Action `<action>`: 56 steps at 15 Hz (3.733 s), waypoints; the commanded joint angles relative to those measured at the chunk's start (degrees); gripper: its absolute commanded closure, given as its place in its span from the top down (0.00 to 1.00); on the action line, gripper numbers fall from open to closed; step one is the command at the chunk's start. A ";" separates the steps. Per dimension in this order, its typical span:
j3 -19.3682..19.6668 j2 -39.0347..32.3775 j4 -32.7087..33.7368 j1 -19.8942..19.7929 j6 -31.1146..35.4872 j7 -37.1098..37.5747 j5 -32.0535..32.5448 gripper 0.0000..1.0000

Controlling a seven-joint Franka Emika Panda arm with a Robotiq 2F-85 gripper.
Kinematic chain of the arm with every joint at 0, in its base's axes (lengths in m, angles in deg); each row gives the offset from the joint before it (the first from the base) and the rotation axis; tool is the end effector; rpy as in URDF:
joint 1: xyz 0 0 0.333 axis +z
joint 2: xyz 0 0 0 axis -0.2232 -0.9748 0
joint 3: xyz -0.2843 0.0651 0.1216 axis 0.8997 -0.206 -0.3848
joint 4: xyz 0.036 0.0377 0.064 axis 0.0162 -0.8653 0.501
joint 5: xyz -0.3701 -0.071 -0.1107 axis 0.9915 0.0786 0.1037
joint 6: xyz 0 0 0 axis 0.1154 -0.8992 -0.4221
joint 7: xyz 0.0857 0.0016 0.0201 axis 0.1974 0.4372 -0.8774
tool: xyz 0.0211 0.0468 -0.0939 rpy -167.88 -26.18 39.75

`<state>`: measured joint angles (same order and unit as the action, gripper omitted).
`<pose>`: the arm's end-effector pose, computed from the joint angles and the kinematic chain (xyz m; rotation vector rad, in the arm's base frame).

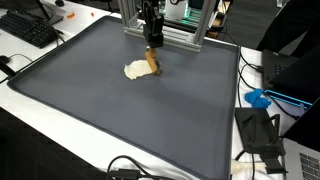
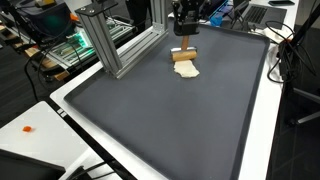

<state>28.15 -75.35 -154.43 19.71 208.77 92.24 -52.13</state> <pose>0.5483 0.1095 0.3459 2.9032 -1.0637 -0.0253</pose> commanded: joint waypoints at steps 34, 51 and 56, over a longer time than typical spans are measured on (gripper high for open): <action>-1.11 -2.06 -3.52 -1.45 11.44 -73.53 0.95 0.22; -0.21 0.20 -3.89 -1.28 16.88 -58.90 -0.50 0.22; 0.63 3.15 -3.33 -1.25 14.91 -50.12 -0.28 0.22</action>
<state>28.41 -75.14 -157.51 18.66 225.51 38.03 -51.62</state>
